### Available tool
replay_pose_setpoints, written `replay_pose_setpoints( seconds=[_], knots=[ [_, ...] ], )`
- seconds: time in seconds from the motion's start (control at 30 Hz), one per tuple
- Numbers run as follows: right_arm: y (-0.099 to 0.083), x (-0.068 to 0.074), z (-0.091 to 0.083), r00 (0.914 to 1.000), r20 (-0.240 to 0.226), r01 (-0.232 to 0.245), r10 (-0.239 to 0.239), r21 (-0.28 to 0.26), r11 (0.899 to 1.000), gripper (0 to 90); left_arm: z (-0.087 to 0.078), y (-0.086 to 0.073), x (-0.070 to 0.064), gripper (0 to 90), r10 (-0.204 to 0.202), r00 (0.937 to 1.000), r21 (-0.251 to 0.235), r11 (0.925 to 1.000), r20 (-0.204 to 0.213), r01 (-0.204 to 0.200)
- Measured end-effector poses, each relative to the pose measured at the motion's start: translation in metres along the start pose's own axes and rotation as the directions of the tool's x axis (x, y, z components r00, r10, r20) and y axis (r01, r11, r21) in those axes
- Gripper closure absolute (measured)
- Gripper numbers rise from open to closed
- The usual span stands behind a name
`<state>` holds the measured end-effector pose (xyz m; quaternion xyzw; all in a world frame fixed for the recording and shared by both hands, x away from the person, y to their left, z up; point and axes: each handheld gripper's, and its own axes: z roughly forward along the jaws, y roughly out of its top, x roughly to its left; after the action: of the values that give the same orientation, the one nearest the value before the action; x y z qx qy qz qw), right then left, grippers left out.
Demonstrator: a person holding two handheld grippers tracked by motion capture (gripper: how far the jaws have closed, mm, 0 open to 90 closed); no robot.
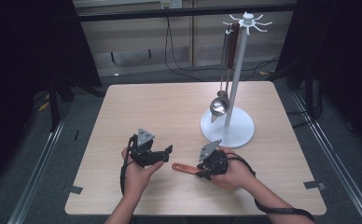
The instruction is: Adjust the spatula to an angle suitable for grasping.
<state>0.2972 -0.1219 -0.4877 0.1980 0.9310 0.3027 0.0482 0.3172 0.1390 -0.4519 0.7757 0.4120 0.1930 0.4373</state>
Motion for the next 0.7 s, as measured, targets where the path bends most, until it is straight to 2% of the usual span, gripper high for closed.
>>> replay_pose_setpoints(
  seconds=[0.13,0.23,0.47,0.7],
  knots=[
    [-0.006,-0.003,-0.008,0.9994,0.013,-0.033,0.033,0.036,0.999,67.7,0.001,0.001,-0.001,15.4,-0.007,1.0000,-0.007,1.0000,0.003,0.007],
    [-0.005,-0.003,-0.008,0.9988,0.022,-0.046,0.045,0.058,0.997,64.5,0.001,0.001,-0.002,15.4,0.006,1.0000,0.003,1.0000,0.003,-0.006],
    [0.010,0.000,0.000,0.9983,0.033,-0.051,0.048,0.095,0.994,61.6,0.001,0.001,-0.002,15.4,-0.001,1.0000,-0.004,1.0000,0.003,0.001],
    [0.020,0.002,0.002,0.9958,0.047,-0.085,0.079,0.157,0.984,63.3,0.001,0.000,-0.001,15.5,-0.001,1.0000,-0.003,1.0000,-0.002,0.001]
  ],
)
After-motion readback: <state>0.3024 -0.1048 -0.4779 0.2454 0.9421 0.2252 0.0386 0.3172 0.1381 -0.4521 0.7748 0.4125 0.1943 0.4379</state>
